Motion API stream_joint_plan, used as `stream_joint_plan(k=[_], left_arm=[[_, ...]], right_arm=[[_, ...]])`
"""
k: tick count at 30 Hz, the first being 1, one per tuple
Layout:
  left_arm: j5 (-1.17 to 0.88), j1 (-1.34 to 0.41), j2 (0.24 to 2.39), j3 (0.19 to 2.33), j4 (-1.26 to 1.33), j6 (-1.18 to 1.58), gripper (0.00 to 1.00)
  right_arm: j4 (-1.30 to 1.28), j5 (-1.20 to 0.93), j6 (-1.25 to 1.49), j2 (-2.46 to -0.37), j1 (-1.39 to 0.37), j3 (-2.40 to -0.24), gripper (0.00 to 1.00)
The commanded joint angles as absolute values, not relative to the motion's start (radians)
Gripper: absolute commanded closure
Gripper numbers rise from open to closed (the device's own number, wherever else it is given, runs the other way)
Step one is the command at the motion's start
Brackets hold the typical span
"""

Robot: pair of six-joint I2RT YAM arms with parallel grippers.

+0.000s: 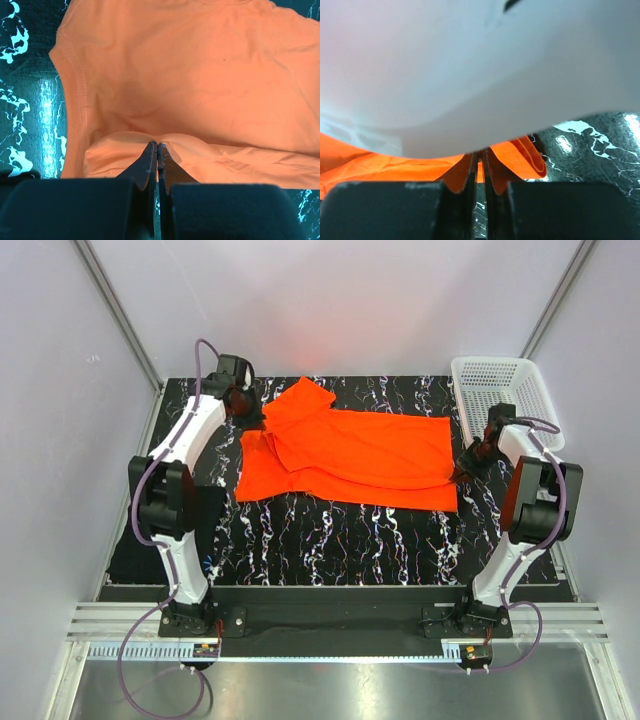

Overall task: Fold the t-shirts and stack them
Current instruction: Fold the tshirt

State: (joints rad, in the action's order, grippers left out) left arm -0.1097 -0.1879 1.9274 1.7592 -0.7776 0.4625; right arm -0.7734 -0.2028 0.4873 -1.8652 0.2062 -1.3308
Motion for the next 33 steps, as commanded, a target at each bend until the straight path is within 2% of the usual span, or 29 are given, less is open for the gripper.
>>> stream_joint_plan(k=[1, 3, 6, 7, 9, 10, 13, 17, 23, 28, 33], left_arm=[[-0.137, -0.179, 1.948, 1.819, -0.775, 0.43, 0.98], [-0.13, -0.179, 1.96, 1.828, -0.784, 0.425, 0.94], [-0.107, -0.181, 1.965, 1.858, -0.813, 0.399, 0.73], [-0.097, -0.179, 1.957, 1.87, -0.822, 0.381, 0.66], [-0.057, -0.179, 1.919, 1.873, -0.847, 0.364, 0.6], [-0.046, -0.179, 1.899, 1.855, -0.85, 0.344, 0.54], [-0.02, -0.179, 1.783, 1.762, -0.857, 0.327, 0.48], [-0.07, -0.181, 1.617, 1.557, -0.848, 0.351, 0.47], [-0.164, -0.184, 1.352, 1.177, -0.778, 0.394, 0.53], [-0.224, -0.181, 1.296, 0.996, -0.706, 0.469, 0.5], [-0.16, -0.175, 1.333, 0.96, -0.661, 0.511, 0.45]], right_arm=[[-0.753, -0.166, 0.508, -1.876, 0.195, -1.374, 0.87], [-0.755, -0.167, 0.509, -1.882, 0.193, -1.379, 0.84], [-0.756, -0.156, 0.503, -1.884, 0.192, -1.394, 0.76], [-0.759, -0.153, 0.5, -1.875, 0.192, -1.397, 0.69], [-0.779, -0.12, 0.474, -1.855, 0.192, -1.413, 0.63], [-0.79, -0.104, 0.466, -1.847, 0.192, -1.417, 0.57], [-0.822, -0.055, 0.431, -1.796, 0.193, -1.411, 0.48], [-0.834, -0.072, 0.428, -1.679, 0.193, -1.314, 0.44], [-0.749, -0.198, 0.514, -1.54, 0.195, -1.126, 0.43], [-0.643, -0.258, 0.609, -1.47, 0.199, -0.973, 0.39], [-0.601, -0.265, 0.626, -1.469, 0.207, -0.911, 0.35]])
